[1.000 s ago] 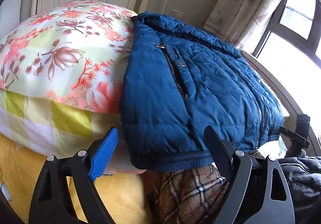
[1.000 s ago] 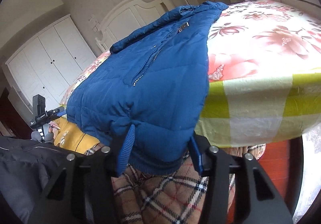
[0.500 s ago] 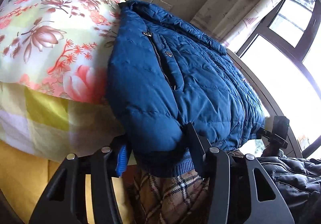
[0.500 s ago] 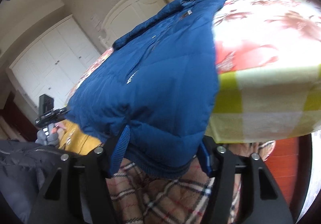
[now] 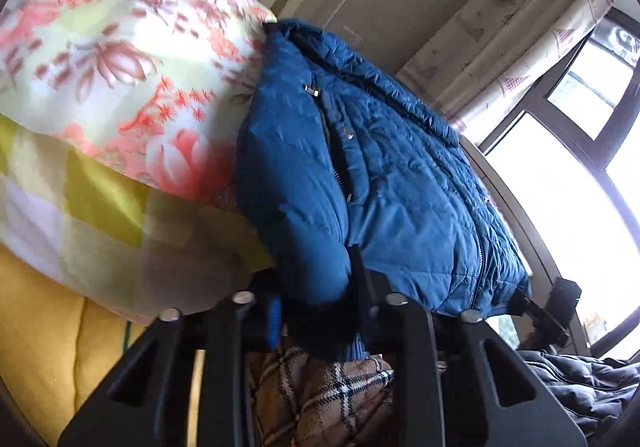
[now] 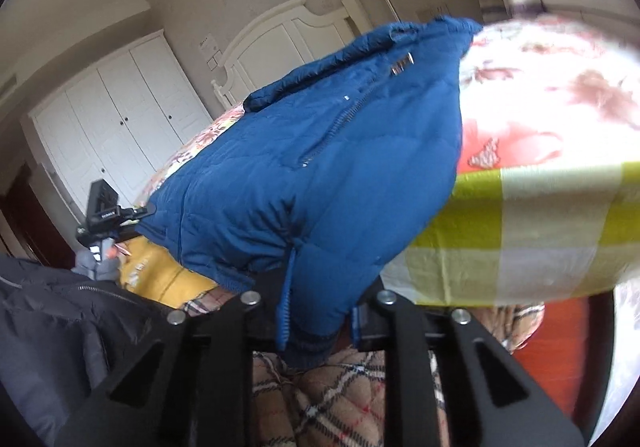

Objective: Fold large clothes

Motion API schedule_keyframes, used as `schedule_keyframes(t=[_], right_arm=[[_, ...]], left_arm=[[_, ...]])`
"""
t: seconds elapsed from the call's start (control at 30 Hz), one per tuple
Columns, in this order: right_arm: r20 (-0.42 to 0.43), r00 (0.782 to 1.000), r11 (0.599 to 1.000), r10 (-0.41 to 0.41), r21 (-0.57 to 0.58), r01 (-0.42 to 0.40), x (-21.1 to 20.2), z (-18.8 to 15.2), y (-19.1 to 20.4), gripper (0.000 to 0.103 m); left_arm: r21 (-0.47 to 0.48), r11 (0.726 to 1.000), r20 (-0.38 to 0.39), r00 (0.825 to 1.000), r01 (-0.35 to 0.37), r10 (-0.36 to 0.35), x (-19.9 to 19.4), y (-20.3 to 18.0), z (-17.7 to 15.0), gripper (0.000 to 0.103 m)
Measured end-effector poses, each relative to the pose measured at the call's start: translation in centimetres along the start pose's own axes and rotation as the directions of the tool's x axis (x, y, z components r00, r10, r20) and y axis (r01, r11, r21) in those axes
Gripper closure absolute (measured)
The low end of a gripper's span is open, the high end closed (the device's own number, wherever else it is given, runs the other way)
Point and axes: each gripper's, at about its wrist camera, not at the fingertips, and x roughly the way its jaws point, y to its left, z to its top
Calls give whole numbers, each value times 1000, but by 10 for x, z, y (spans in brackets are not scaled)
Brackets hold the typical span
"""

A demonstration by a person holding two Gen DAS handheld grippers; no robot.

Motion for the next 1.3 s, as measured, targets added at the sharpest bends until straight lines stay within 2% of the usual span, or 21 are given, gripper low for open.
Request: schedule_keyframes(t=[0.17, 0.27, 0.3, 0.37, 0.47, 0.53, 0.63, 0.7, 0.73, 0.8, 0.83, 0.87, 0.93, 1.03, 1.07, 1.13, 1.17, 1.2, 1.27, 1.3], right_arm=[[69, 997, 997, -39, -60, 43, -27, 18, 32, 86], [107, 992, 990, -66, -114, 78, -44, 42, 52, 86], [137, 988, 989, -68, -119, 85, -53, 51, 57, 87], [178, 982, 988, -67, -126, 90, -68, 68, 65, 87], [176, 983, 992, -57, -102, 76, -72, 76, 58, 87], [177, 984, 998, -37, -35, 44, -74, 74, 47, 87], [225, 974, 999, 39, -45, -30, -91, 74, 53, 87], [254, 964, 994, 77, -90, -56, -106, 76, 65, 87], [267, 959, 993, 91, -97, -67, -114, 76, 68, 88], [308, 942, 988, 131, -118, -99, -134, 77, 75, 88], [329, 932, 986, 150, -123, -116, -142, 77, 76, 87], [355, 919, 984, 169, -116, -136, -148, 81, 76, 87], [374, 911, 984, 177, -93, -153, -147, 94, 72, 87], [361, 918, 985, 167, -18, -172, -124, 138, 55, 87], [345, 925, 984, 160, 15, -175, -108, 163, 45, 87], [318, 941, 988, 118, 55, -143, -80, 202, 31, 87], [297, 950, 988, 95, 87, -127, -63, 224, 19, 87], [274, 960, 986, 64, 134, -104, -41, 247, 2, 86], [222, 975, 970, -10, 239, -45, 2, 279, -31, 83], [178, 983, 950, -41, 311, -17, 27, 295, -53, 76]], left_arm=[[42, 999, 112, 993, 27, -32, -37, -30, 14, 89], [64, 994, 175, 980, 89, -99, -60, -48, 31, 89], [81, 991, 182, 976, 108, -121, -65, -55, 36, 89], [105, 990, 176, 978, 98, -116, -67, -59, 40, 89], [48, 987, 158, 975, 153, -159, -64, -54, 37, 89], [63, 981, 169, 967, 185, -193, -74, -60, 34, 89], [126, 963, 205, 943, 240, -262, -98, -77, 32, 89], [143, 941, 250, 908, 308, -335, -119, -80, 34, 89], [145, 925, 271, 885, 352, -379, -128, -78, 36, 89], [141, 912, 292, 864, 385, -410, -134, -77, 43, 89], [133, 910, 296, 860, 392, -415, -133, -76, 49, 88], [125, 912, 300, 861, 391, -410, -128, -76, 61, 88], [109, 915, 302, 864, 388, -402, -115, -77, 83, 88], [64, 938, 286, 894, 341, -345, -68, -85, 146, 87], [19, 943, 271, 906, 334, -326, -40, -85, 177, 86], [-63, 954, 244, 931, 293, -270, 3, -78, 217, 86], [-131, 959, 222, 950, 251, -218, 33, -72, 242, 82], [-172, 963, 198, 965, 208, -173, 60, -67, 261, 71], [-216, 972, 152, 986, 95, -63, 111, -56, 293, 56], [-245, 969, 142, 990, 41, -6, 130, -47, 305, 50]])
